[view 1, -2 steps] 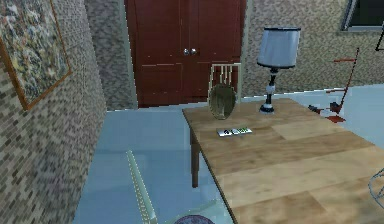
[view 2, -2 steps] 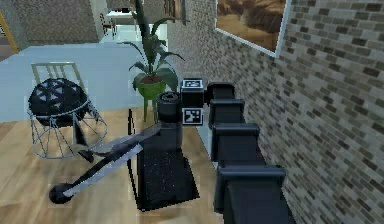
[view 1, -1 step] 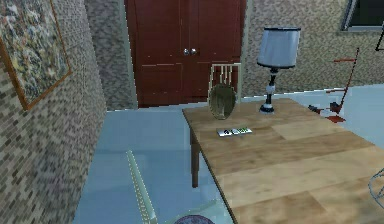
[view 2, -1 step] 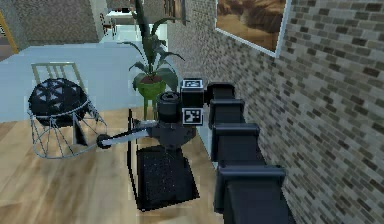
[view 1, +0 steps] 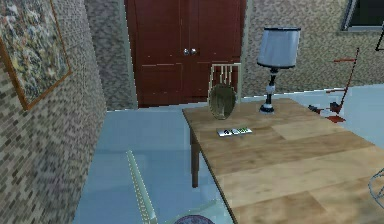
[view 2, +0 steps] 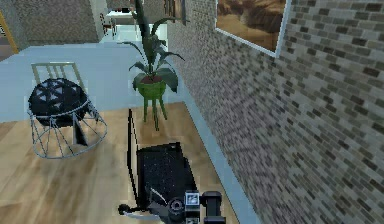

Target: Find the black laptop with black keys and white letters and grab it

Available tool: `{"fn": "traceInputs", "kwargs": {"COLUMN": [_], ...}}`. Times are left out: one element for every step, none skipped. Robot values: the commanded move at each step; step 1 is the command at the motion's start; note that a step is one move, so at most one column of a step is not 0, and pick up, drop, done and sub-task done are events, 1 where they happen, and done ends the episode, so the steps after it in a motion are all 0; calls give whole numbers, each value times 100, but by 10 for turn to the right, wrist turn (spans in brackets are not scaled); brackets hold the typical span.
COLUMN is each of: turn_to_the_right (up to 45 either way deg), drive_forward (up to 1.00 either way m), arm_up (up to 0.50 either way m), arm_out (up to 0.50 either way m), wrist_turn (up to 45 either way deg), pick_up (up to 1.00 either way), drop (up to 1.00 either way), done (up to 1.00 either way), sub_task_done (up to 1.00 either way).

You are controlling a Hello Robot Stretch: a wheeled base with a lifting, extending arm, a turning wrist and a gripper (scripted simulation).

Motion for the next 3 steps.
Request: {"fn": "traceInputs", "kwargs": {"turn_to_the_right": [0, 0, 0], "drive_forward": [0, 0, 0], "arm_up": [0, 10, 0], "arm_out": [0, 0, 0], "wrist_turn": [0, 0, 0], "pick_up": [100, 0, 0], "drop": [0, 0, 0], "done": [0, 0, 100], "sub_task_done": [0, 0, 0]}}
